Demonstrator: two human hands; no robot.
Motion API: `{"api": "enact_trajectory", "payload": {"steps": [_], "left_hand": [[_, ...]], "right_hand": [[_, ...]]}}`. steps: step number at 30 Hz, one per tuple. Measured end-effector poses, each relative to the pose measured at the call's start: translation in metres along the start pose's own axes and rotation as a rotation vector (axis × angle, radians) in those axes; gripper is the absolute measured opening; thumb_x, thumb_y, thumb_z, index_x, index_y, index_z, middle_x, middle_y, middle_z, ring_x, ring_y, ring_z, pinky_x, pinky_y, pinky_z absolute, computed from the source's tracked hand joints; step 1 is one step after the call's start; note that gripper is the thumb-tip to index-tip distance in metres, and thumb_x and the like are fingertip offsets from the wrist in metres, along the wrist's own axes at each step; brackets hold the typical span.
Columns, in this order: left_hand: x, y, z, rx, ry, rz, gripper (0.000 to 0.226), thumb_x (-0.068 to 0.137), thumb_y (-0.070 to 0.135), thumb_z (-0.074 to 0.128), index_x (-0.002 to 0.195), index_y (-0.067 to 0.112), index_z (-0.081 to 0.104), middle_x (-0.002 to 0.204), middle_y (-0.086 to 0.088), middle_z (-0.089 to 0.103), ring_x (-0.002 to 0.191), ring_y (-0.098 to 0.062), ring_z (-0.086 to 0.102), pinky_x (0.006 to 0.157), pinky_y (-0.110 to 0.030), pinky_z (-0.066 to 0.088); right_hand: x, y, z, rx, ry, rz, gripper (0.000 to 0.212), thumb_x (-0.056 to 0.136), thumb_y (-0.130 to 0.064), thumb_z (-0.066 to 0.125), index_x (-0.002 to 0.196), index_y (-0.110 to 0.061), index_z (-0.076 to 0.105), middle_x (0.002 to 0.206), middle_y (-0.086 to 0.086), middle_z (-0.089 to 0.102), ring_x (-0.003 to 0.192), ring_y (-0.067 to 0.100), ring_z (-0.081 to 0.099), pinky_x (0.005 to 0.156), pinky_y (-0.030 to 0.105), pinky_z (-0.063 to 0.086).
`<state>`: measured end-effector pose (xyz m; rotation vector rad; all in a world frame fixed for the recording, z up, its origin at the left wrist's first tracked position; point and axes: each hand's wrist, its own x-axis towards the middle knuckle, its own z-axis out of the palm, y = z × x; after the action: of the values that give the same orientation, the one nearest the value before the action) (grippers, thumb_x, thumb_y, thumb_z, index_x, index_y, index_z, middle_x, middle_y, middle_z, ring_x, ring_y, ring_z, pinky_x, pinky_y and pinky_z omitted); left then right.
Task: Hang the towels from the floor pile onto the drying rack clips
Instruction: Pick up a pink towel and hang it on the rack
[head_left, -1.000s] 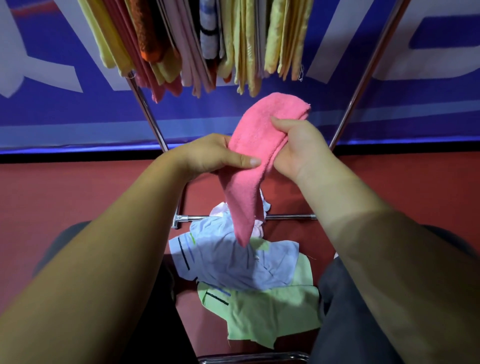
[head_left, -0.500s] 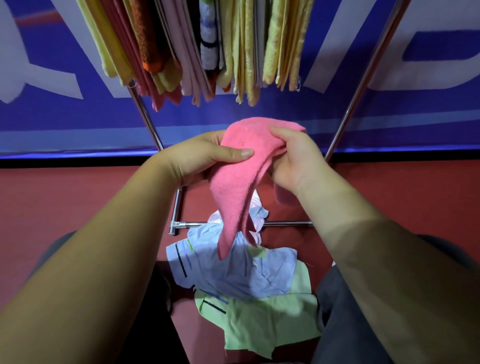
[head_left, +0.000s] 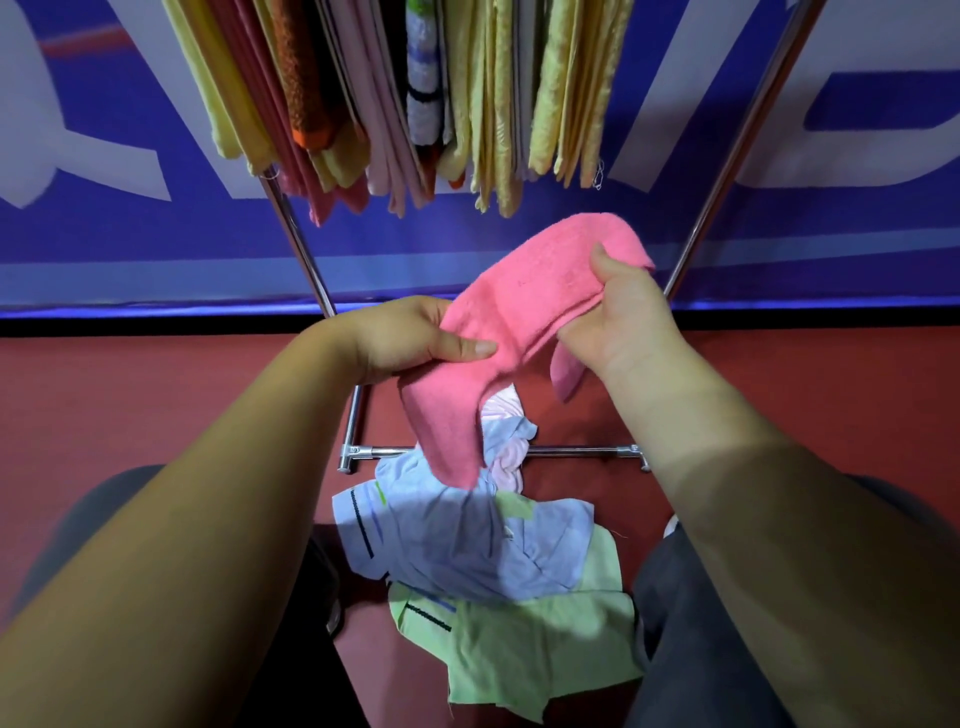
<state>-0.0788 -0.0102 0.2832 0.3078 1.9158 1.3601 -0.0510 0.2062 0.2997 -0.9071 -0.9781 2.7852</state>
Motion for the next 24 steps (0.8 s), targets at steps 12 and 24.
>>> {"api": "enact_trajectory", "payload": {"steps": [12, 24], "left_hand": [[0.005, -0.002, -0.003, 0.547, 0.172, -0.105, 0.056, 0.081, 0.067, 0.080, 0.121, 0.027, 0.072, 0.113, 0.013, 0.078, 0.102, -0.011, 0.073, 0.096, -0.034, 0.054], [0.029, 0.006, 0.072, 0.455, 0.395, 0.057, 0.044, 0.084, 0.047, 0.077, 0.116, 0.020, 0.062, 0.111, -0.006, 0.062, 0.098, -0.020, 0.067, 0.068, -0.019, 0.044]], "right_hand": [[-0.008, 0.003, -0.001, -0.093, -0.045, 0.036, 0.031, 0.103, 0.003, 0.059, 0.133, 0.010, 0.062, 0.117, 0.025, 0.075, 0.100, 0.034, 0.075, 0.081, 0.043, 0.062], [-0.004, 0.033, 0.021, 0.056, -0.062, -0.102, 0.030, 0.097, -0.004, 0.069, 0.127, -0.009, 0.067, 0.118, 0.012, 0.076, 0.103, 0.029, 0.075, 0.098, 0.053, 0.060]]}}
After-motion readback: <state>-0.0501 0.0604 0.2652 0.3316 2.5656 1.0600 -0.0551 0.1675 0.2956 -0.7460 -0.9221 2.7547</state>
